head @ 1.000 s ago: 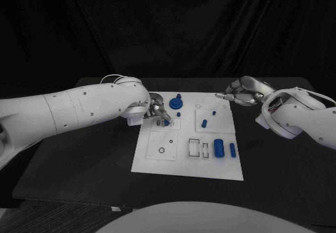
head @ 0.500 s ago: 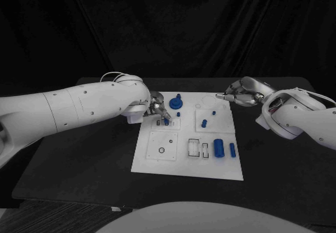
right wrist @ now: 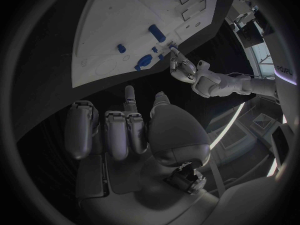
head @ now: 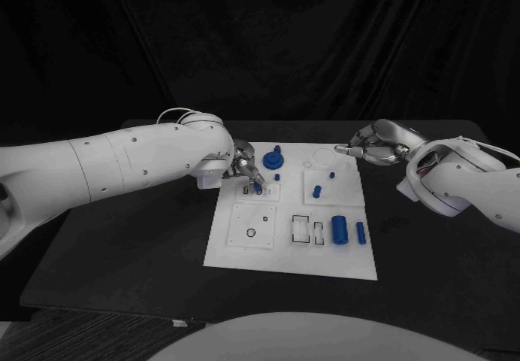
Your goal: Assemble the parts on the task board
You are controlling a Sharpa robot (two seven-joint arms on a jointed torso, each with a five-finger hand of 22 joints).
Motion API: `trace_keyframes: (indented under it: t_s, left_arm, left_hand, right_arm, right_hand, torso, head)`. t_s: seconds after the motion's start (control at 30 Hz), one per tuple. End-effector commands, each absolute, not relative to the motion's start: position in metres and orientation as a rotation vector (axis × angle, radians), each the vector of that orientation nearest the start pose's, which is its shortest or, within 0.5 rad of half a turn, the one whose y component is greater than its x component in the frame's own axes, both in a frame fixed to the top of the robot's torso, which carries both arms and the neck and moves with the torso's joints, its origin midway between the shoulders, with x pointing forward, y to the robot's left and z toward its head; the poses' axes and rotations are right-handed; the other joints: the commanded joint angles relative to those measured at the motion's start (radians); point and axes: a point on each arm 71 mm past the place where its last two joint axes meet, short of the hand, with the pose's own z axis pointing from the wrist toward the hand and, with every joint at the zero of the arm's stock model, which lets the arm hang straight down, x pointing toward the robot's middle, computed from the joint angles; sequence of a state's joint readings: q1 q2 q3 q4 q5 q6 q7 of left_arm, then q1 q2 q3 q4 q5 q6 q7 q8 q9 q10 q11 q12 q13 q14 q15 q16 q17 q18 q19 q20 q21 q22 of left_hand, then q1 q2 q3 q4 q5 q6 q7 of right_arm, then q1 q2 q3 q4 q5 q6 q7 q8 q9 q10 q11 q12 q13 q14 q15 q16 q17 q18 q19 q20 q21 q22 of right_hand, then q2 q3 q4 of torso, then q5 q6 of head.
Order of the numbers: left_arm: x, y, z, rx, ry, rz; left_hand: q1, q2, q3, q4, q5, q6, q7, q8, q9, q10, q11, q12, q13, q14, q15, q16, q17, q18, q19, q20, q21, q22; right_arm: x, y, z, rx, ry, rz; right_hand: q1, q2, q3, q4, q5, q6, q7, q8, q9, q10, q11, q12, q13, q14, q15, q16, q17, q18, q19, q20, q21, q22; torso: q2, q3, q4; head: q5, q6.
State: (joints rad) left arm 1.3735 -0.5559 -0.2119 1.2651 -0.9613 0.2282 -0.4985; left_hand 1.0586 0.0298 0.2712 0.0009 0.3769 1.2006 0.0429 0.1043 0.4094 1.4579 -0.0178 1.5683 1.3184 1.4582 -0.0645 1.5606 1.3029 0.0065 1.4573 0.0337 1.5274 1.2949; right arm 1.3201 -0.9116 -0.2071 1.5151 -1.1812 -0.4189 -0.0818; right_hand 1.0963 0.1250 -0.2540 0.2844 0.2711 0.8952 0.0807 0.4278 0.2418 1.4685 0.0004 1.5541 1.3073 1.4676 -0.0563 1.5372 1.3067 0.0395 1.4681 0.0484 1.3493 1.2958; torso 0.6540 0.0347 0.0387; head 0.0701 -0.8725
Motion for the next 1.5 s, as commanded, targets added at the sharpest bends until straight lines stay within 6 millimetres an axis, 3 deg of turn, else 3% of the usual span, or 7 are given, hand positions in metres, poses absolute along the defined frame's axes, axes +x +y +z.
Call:
trace_keyframes:
  t_s: [0.03, 1.5]
  left_arm:
    - [0.5216, 0.1477, -0.2134, -0.016, 2.439, -0.364]
    - [0.5249, 0.1433, -0.2140, -0.014, 2.429, -0.381]
  left_hand:
    - [0.021, -0.013, 0.130, -0.033, 0.063, 0.009, -0.007, 0.003, 0.020, 0.113, -0.020, 0.003, 0.252, 0.113, -0.020, 0.010, 0.268, 0.015, 0.057, -0.004, -0.012, 0.213]
    - [0.019, -0.011, 0.133, -0.032, 0.059, 0.006, -0.007, 0.003, 0.026, 0.113, -0.021, 0.003, 0.252, 0.113, -0.021, 0.010, 0.268, 0.015, 0.056, -0.005, -0.013, 0.213]
  right_arm:
    - [0.4881, -0.2467, -0.1854, 0.102, 1.698, 0.632]
    - [0.4879, -0.2473, -0.1856, 0.103, 1.698, 0.631]
  right_hand:
    - [0.018, 0.000, -0.021, 0.006, 0.016, 0.003, 0.003, -0.005, 0.006, 0.102, 0.007, 0.017, 0.264, 0.080, -0.001, -0.013, 0.150, 0.018, -0.009, 0.005, -0.018, 0.198]
    - [0.022, 0.001, -0.025, 0.005, 0.017, 0.003, 0.003, -0.006, 0.007, 0.102, 0.007, 0.017, 0.264, 0.080, -0.001, -0.014, 0.148, 0.019, -0.012, 0.005, -0.025, 0.196]
  torso:
    - [0.000, 0.0000, 0.0007]
    - [0.000, 0.0004, 0.0010]
  head:
    - [0.000, 0.000]
    - [-0.001, 0.000]
